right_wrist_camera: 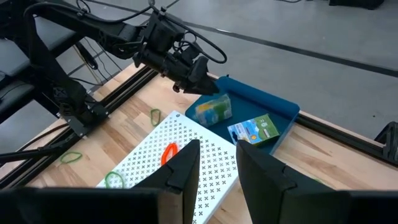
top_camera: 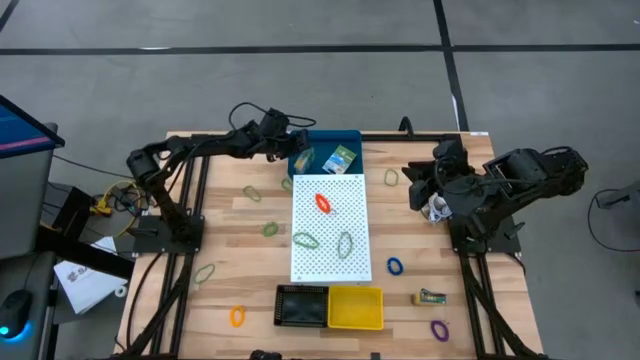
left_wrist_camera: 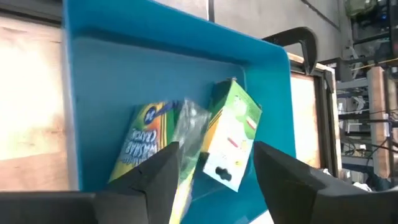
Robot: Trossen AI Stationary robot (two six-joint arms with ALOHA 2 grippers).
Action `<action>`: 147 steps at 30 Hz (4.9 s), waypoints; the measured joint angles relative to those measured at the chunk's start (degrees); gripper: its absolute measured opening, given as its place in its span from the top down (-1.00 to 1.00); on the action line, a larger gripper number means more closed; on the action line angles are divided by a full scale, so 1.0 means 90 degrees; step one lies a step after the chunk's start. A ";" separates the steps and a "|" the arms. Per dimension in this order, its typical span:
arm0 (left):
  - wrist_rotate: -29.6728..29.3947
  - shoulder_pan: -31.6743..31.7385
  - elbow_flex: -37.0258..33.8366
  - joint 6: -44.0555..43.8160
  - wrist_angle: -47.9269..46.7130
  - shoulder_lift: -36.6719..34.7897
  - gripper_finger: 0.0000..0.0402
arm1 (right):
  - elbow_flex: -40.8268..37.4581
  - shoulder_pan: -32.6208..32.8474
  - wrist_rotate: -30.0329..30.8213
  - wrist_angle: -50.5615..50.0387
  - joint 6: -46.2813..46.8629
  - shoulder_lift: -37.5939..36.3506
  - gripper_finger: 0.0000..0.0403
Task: Pick & Place Office Desk Supplies
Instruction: Put the crayon box into the blue bin
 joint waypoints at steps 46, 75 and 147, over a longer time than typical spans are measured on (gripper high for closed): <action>0.0831 -0.0010 0.0002 0.0838 -0.0382 0.0333 1.00 | 0.0000 0.0002 0.0100 -0.0007 -0.0056 0.0002 0.49; -0.0938 -0.0097 0.0010 0.0946 -0.1091 0.0109 1.00 | 0.0000 0.0114 0.0148 -0.0189 0.0219 0.0002 0.49; -0.0621 -0.3498 0.0000 0.5335 -0.2995 -0.4549 0.24 | -0.3017 0.4528 -0.4967 0.0800 0.2953 0.0175 0.45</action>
